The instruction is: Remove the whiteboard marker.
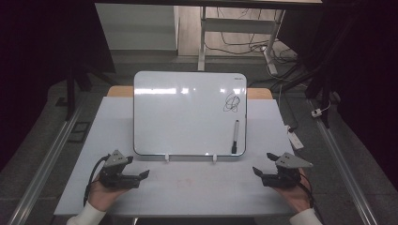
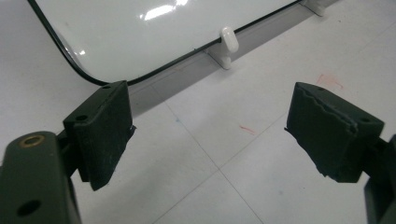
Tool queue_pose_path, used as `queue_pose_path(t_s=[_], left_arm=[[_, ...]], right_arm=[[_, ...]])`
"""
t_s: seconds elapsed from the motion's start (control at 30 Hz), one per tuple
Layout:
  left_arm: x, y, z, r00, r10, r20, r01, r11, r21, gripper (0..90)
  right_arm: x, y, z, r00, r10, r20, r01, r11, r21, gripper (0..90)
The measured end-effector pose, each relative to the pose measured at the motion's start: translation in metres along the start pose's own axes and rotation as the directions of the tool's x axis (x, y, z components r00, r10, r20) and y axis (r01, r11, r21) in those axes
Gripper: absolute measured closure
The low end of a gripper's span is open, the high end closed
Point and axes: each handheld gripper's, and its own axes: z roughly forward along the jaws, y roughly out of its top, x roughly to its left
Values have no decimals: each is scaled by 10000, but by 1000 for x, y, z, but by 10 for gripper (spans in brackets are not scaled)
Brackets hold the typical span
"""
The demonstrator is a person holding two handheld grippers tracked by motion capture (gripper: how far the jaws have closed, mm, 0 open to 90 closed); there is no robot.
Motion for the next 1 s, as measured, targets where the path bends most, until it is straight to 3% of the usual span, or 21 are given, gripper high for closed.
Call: queue_pose_path(t_s=[0.07,0.4,0.67,0.83,0.87,1.0], left_arm=[[0,0,0,10000,6,-7,-6,10000,13,149],[-1,0,6,10000,25,13,-26,9998,194,149],[-1,0,7,10000,70,-41,-69,9995,305,148],[-2,0,9,9999,144,-39,-143,9991,393,147],[-3,0,10,9997,222,-60,-219,9989,421,146],[-4,-1,10,9995,307,-88,-303,9985,464,144]], right_arm=[[0,0,0,9999,120,-92,-120,9999,-53,245],[0,4,-2,9992,209,329,-210,9998,26,255],[12,32,1,9978,317,587,-310,9994,-118,295],[18,51,12,9958,457,799,-451,9989,-93,323],[20,60,21,9927,620,1033,-628,9980,39,327],[19,75,45,9883,922,1218,-970,9947,336,376]])
